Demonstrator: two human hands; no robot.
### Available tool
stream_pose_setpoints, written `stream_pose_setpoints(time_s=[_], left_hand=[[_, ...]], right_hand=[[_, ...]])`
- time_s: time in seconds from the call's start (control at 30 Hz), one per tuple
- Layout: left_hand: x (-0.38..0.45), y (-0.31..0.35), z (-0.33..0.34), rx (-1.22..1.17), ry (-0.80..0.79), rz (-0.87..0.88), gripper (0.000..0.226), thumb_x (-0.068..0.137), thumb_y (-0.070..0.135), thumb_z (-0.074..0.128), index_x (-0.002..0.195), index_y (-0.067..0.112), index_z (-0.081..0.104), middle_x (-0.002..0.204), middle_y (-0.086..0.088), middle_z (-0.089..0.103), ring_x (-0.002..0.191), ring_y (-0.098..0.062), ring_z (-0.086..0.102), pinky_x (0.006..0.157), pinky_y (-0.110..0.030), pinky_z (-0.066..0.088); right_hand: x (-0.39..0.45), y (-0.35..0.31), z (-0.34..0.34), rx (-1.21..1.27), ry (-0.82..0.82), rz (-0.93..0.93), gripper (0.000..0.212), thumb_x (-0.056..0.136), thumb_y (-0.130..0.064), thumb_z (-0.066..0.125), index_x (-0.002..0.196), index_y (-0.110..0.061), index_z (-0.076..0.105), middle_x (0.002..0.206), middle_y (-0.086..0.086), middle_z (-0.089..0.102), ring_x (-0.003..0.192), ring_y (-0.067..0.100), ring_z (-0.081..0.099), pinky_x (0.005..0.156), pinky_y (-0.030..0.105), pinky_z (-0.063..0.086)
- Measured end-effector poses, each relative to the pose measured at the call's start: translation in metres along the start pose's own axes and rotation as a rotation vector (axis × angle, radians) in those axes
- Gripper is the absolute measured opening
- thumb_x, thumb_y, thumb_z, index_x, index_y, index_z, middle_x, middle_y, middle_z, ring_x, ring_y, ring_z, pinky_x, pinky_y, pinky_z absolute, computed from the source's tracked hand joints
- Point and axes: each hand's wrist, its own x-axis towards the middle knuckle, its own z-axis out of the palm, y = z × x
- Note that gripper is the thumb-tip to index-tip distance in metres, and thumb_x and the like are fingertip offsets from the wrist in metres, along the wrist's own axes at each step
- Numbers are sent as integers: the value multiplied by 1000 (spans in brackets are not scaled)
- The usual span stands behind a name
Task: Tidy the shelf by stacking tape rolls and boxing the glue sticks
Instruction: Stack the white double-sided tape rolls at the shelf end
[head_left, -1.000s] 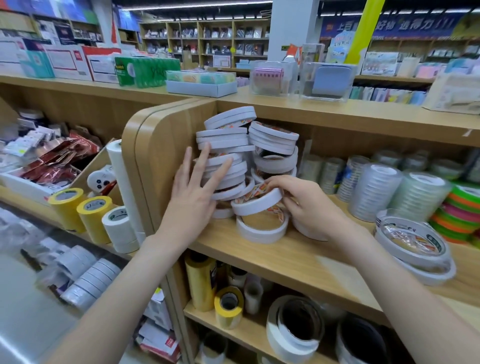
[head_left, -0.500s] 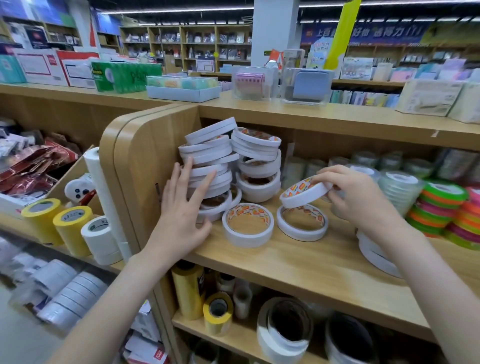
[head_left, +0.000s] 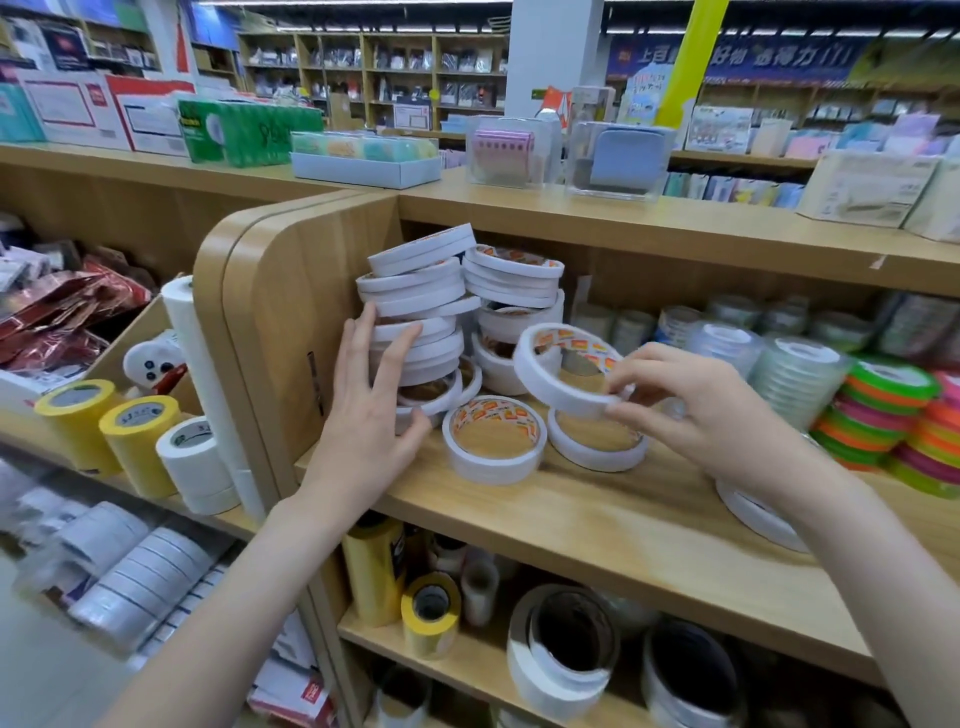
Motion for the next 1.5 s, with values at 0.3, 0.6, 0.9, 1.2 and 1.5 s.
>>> stream_pose_setpoints(time_s=[0.3, 0.6, 0.9, 1.2, 1.5], left_hand=[[3, -12, -16, 49, -123, 46, 78, 88, 17, 61, 144, 38, 10, 155, 6, -11, 143, -16, -7, 110, -26, 4], [-3, -4, -10, 78, -96, 9, 84, 88, 20, 61, 142, 41, 0, 155, 4, -15, 142, -15, -11, 111, -29, 3], [3, 5, 7, 218, -96, 8, 93, 84, 34, 64, 145, 34, -5, 154, -7, -18, 142, -32, -10, 111, -43, 15], [9, 8, 12, 141, -46, -81, 95, 79, 15, 69, 147, 35, 6, 155, -6, -14, 142, -31, -6, 99, -47, 40], [10, 3, 11, 98, -50, -38, 97, 79, 16, 70, 144, 42, 3, 154, -3, -14, 142, -28, -7, 102, -36, 30]], right_hand=[[16, -10, 45, -103, -258, -55, 22, 84, -41, 60, 103, -29, 62, 102, -14, 53, 92, 8, 52, 84, 33, 46], [27, -5, 46, -161, -336, -49, 16, 84, -32, 63, 93, -18, 61, 90, -7, 55, 80, 9, 43, 74, 30, 40], [20, 18, 15, 456, -340, 228, 9, 85, -12, 63, 86, -4, 65, 74, 0, 64, 69, 7, 57, 64, 16, 45], [10, 23, 8, 624, -273, 269, 19, 85, -18, 65, 96, -2, 65, 96, 23, 65, 82, 19, 60, 79, 31, 51], [14, 15, 24, 524, -294, 215, 6, 83, -13, 66, 77, -12, 65, 66, -6, 64, 65, 3, 57, 63, 14, 44]])
